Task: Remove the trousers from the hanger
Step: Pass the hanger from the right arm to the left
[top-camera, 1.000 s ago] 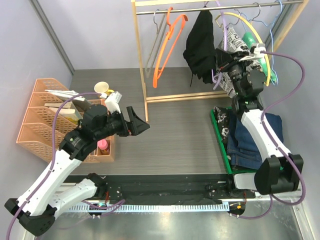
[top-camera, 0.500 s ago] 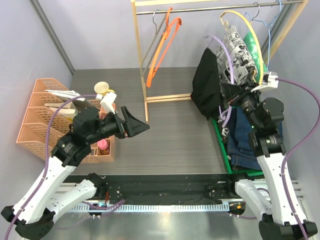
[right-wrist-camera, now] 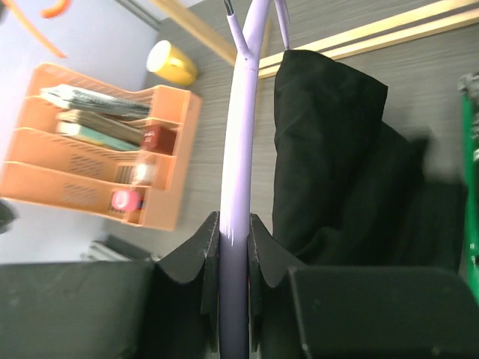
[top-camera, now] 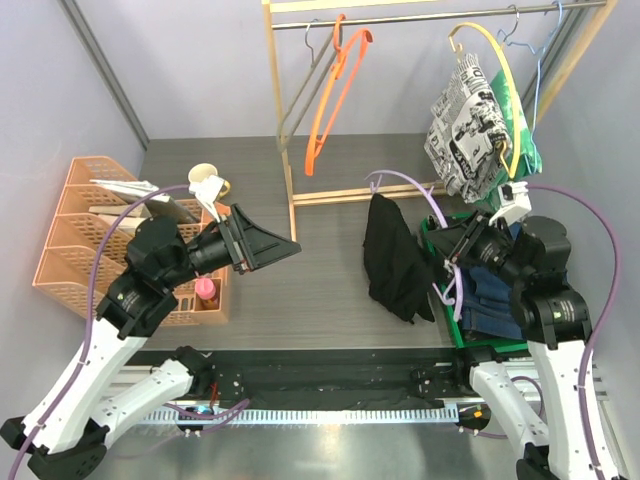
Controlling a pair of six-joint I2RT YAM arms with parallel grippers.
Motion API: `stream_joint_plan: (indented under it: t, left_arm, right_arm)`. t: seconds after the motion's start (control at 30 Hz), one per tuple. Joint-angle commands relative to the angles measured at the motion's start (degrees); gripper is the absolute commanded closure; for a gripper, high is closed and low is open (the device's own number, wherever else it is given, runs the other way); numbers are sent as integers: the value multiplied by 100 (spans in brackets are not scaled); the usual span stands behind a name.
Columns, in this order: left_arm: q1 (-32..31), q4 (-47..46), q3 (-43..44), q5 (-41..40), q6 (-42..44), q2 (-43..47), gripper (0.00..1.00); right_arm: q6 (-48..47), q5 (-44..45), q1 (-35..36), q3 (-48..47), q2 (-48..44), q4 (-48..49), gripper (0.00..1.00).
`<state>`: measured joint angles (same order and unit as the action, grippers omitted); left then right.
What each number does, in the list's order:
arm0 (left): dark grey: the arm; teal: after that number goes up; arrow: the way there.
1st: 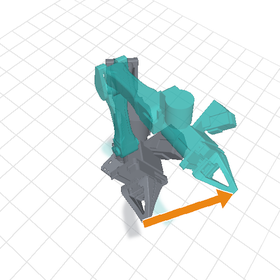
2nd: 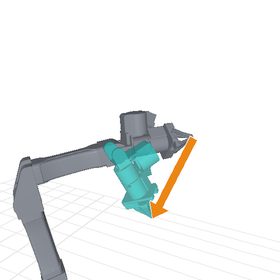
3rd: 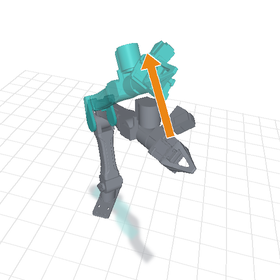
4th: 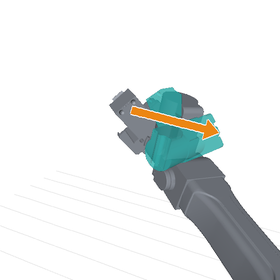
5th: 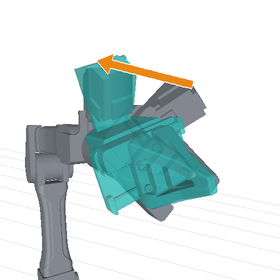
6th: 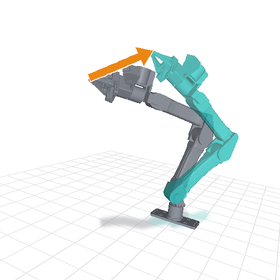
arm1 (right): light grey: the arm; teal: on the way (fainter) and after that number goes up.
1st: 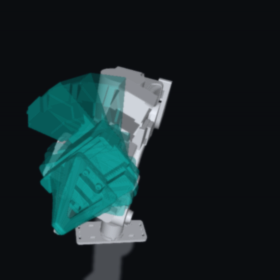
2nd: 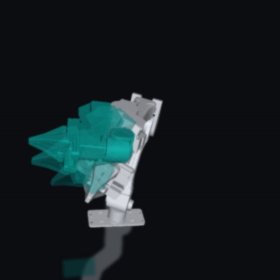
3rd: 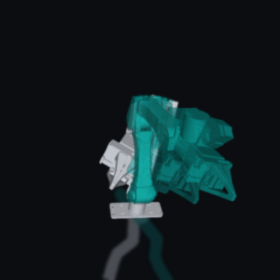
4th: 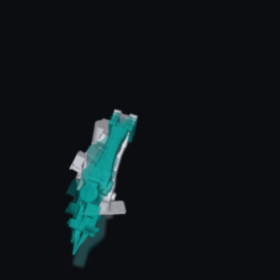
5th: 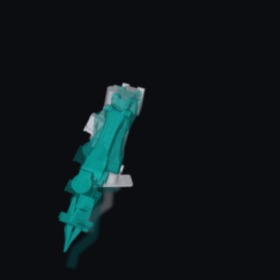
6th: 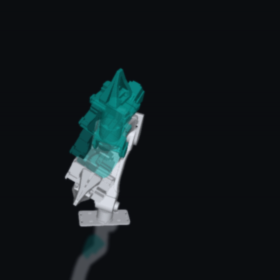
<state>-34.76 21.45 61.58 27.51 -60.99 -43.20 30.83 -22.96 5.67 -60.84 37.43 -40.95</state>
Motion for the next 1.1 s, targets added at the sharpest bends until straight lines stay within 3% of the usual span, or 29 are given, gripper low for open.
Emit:
stream_joint_plan:
  t: [0.0,0.23,0.43,0.57,0.63,0.7,0.8,1.07]
  left_arm:
    - [-4,-396,108,-149,368,84,13]
    - [-337,-300,626,-457,747,-573,16]
    - [-1417,-431,1040,-1089,712,-1339,17]
    - [-1717,-914,830,-1405,361,-1437,17]
    - [-1884,-1116,671,-1669,203,-1480,17]
    - [-1946,-1108,557,-1879,79,-1525,17]
    - [-1955,-915,268,-2415,-500,-1402,18]
    - [-1964,-529,-453,-3294,-1283,-577,22]
  right_arm:
    - [696,-306,22,-840,-70,360,99]
    - [320,-682,22,-1791,668,-360,99]
    - [239,-929,136,-1458,897,-257,99]
    - [379,-501,653,-1168,941,-37,99]
    - [546,-18,1565,-948,977,252,99]
    - [722,1123,2826,-834,1064,377,99]
    - [907,2180,4077,-658,1196,692,99]
    - [951,3702,5742,-376,1556,1677,99]
